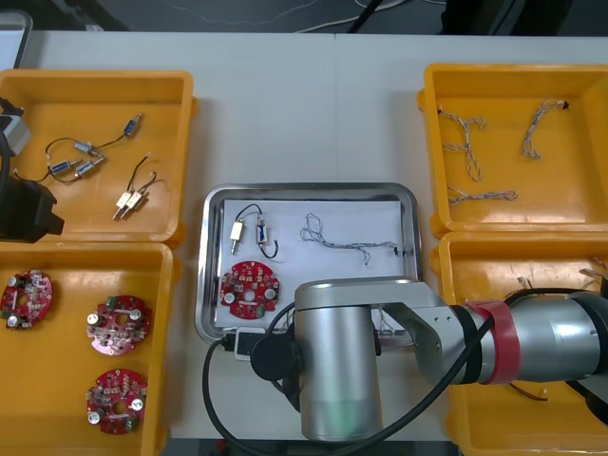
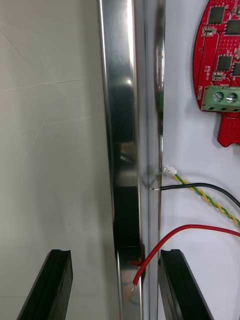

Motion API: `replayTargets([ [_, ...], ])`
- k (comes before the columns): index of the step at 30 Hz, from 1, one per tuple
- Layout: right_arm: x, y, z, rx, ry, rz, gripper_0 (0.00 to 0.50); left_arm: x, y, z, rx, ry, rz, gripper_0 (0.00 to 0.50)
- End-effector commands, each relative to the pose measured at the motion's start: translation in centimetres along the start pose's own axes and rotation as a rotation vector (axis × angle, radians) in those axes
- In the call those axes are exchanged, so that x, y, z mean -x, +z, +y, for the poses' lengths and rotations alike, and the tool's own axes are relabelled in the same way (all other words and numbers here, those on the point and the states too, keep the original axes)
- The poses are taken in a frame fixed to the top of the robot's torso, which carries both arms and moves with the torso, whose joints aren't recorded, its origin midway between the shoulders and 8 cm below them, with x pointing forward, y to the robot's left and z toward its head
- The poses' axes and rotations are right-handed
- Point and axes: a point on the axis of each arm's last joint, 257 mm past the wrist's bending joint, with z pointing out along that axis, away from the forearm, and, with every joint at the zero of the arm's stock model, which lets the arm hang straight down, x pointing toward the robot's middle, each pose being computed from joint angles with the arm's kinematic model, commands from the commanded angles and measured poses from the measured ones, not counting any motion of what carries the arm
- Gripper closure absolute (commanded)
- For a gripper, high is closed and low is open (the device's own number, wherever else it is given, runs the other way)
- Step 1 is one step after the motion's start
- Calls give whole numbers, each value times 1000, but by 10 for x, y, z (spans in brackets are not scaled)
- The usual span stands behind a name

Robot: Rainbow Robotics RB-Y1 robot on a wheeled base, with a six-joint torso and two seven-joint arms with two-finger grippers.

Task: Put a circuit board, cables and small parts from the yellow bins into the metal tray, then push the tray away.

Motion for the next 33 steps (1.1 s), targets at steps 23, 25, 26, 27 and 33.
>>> replayTargets([
  [23,22,-9,-36,-109,-129,-31,500,5,-14,13,38,24,-29,0],
  [25,24,-11,-45,-134,-140,-34,500,5,-14,13,38,24,-29,0],
  [26,24,-11,-47,-140,-144,-33,500,5,-14,13,38,24,-29,0],
  [27,24,-12,-51,-150,-148,-35,500,5,-14,13,38,24,-29,0],
  [33,26,-17,-70,-194,-171,-43,500,5,-14,13,38,24,-29,0],
])
